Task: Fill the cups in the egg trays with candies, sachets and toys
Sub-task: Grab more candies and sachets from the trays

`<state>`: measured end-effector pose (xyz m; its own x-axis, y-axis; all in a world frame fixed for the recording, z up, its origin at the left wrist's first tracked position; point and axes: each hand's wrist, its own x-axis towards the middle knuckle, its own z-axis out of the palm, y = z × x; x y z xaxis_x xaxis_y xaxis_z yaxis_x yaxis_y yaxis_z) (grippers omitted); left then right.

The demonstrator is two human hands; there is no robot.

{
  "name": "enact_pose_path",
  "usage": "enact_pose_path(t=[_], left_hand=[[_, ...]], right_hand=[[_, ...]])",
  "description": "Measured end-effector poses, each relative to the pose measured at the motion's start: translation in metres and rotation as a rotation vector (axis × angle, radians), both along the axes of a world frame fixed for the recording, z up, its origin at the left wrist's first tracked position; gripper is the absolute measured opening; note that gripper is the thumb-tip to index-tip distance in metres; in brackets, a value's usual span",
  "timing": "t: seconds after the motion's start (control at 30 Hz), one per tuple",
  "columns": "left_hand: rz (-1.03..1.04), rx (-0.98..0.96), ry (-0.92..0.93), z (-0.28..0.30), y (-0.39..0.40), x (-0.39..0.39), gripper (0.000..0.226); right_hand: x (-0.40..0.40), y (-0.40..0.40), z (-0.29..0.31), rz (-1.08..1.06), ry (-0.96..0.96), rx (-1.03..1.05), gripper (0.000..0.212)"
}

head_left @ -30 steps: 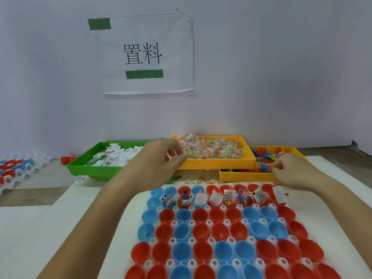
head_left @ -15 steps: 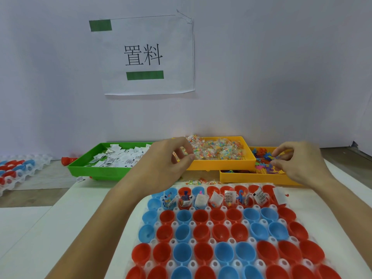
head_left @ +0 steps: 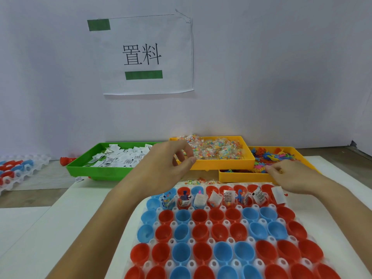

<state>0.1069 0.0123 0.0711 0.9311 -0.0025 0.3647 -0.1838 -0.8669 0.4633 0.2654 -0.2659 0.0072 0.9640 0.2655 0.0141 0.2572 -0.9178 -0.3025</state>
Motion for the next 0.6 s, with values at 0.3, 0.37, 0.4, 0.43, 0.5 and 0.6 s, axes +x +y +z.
enact_pose_path(t=[0.3, 0.37, 0.4, 0.43, 0.5, 0.6], left_hand=[[0.009, 0.002, 0.015, 0.001, -0.002, -0.001, 0.01], [0.014, 0.005, 0.014, 0.001, -0.002, -0.001, 0.01], [0.017, 0.004, 0.015, 0.001, -0.003, -0.001, 0.011], [0.019, 0.002, 0.017, 0.001, -0.004, -0.001, 0.011], [0.017, -0.004, 0.016, 0.001, -0.006, -0.001, 0.012], [-0.012, -0.033, 0.007, 0.002, -0.012, -0.002, 0.01]], right_hand=[[0.009, -0.006, -0.001, -0.005, -0.11, 0.167, 0.022], [0.011, -0.005, 0.001, -0.043, -0.192, 0.222, 0.015], [0.012, -0.004, 0.002, -0.061, -0.225, 0.252, 0.015], [0.012, -0.005, 0.003, -0.074, -0.254, 0.286, 0.015], [0.01, -0.005, 0.007, -0.084, -0.307, 0.369, 0.014], [0.001, -0.002, 0.021, -0.042, -0.345, 0.535, 0.013]])
